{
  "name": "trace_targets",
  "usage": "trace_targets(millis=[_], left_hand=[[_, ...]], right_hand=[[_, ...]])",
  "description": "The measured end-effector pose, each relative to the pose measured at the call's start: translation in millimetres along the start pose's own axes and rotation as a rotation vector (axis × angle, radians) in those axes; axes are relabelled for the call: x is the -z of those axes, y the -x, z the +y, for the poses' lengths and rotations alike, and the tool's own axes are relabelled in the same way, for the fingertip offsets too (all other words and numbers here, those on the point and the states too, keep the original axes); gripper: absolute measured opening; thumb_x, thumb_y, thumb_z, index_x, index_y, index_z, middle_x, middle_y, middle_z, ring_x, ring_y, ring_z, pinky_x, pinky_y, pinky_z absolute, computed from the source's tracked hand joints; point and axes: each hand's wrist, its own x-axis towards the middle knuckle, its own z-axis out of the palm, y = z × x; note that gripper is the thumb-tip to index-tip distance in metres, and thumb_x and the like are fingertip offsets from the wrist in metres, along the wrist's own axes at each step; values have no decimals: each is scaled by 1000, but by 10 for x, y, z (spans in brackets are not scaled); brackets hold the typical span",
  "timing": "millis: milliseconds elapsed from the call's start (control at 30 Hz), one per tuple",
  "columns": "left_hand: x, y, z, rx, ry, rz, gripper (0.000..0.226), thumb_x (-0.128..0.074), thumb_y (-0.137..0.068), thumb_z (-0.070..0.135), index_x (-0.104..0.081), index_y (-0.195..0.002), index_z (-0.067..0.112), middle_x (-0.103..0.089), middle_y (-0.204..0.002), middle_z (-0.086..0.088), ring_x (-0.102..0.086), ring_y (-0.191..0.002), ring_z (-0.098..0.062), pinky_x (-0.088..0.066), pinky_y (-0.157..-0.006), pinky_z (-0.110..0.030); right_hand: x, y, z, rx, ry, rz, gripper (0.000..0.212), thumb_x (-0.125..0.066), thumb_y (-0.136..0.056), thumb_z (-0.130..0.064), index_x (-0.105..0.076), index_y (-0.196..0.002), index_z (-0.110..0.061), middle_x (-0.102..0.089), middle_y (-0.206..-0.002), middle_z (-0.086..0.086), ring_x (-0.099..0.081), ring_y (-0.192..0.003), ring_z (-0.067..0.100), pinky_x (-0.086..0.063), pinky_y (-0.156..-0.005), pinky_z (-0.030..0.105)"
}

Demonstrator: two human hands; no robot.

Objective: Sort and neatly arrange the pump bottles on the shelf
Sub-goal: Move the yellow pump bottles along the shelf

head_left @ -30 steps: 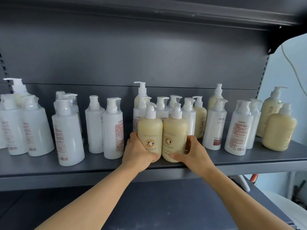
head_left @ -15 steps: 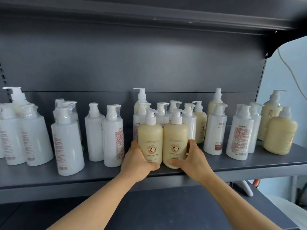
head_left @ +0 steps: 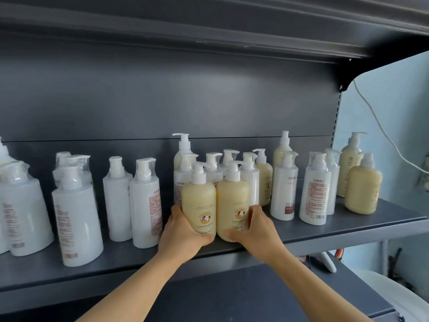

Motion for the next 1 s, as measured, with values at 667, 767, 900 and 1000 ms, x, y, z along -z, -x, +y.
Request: trace_targets(millis=[667, 767, 900, 1000], left_hand=[[194, 349, 392, -443, -359, 363, 76, -72, -73, 22, -31, -136, 15, -37, -127, -9, -40, -114, -28, -41, -91, -36], [162, 405, 533, -528, -455, 332, 63, -71, -75, 26, -40, -128, 19, -39, -127, -5, -40, -113, -26, -39, -91, -35], [-7, 452, 748, -596, -479, 234, 55, -63, -81, 28, -36, -129, 24, -37, -128, 2, -39, -116, -20, -34, -94, -28], [-221, 449, 916, -638, -484, 166, 52, -62, -82, 27, -36, -127, 24, -38, -130, 3, -38, -117, -19, -36, -93, -28]], right_hand=[[523, 292, 22, 57, 204, 100, 58, -65, -85, -30, -38, -134, -14, -48, -130, 4, -47, -118, 16, -38, -94, 24], [654, 335, 52, 41, 236, 117, 58, -64, -86, -29, -38, -135, -14, -47, -132, 5, -47, -119, 18, -37, -91, 23], [860, 356, 183, 11, 264, 182, 54, -65, -84, -28, -42, -130, -15, -49, -129, 4, -49, -115, 19, -37, -85, 24], [1069, 325, 341, -25, 331, 224, 56, -65, -83, -29, -41, -132, -13, -47, -130, 7, -48, -117, 24, -40, -91, 28]])
